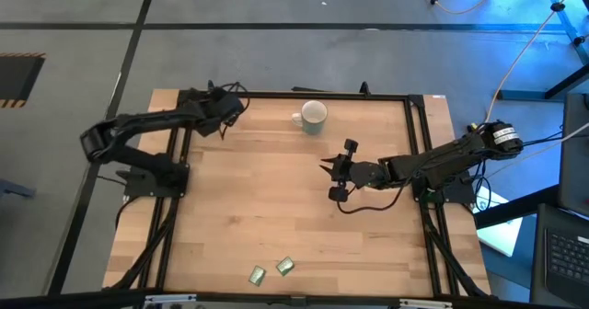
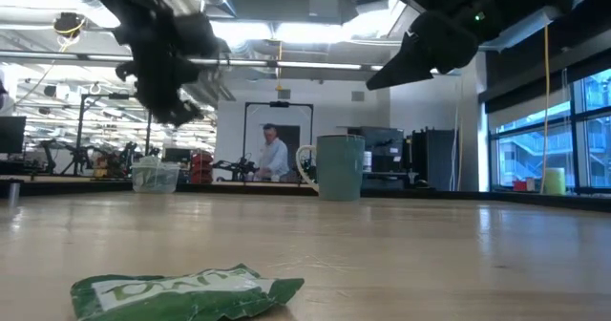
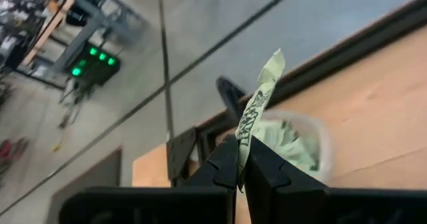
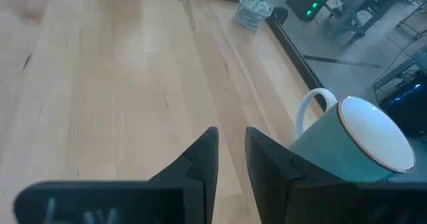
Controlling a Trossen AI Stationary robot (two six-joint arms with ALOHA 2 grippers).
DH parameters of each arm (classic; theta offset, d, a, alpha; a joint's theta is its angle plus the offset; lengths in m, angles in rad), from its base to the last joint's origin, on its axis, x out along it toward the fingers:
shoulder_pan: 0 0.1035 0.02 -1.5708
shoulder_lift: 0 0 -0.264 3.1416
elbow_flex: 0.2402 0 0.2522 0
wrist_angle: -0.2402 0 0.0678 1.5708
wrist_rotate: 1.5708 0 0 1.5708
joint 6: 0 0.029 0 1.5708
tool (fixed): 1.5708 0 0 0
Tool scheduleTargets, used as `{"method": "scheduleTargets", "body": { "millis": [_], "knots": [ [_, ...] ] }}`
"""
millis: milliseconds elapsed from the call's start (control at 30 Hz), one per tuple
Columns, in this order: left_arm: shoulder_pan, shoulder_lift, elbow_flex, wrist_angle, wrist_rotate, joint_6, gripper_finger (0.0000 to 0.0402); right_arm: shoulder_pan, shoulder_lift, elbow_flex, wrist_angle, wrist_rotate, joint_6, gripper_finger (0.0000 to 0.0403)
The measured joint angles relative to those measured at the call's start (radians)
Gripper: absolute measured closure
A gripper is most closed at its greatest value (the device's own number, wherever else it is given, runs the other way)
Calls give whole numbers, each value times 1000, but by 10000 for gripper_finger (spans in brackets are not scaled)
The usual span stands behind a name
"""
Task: Pick and place Stevia / Truvia into bins
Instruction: Put the stevia packet into the transparent bin
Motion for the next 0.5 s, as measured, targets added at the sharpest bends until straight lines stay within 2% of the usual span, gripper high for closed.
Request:
{"method": "scheduleTargets", "body": {
  "millis": [233, 500],
  "knots": [
    [78, 156, 23, -4, 2, 11, 396, 0, 0, 0, -1, 0, 0, 324],
    [104, 276, 39, -22, 18, 19, 394, 0, 0, 0, -2, 0, 1, 324]
  ]
}}
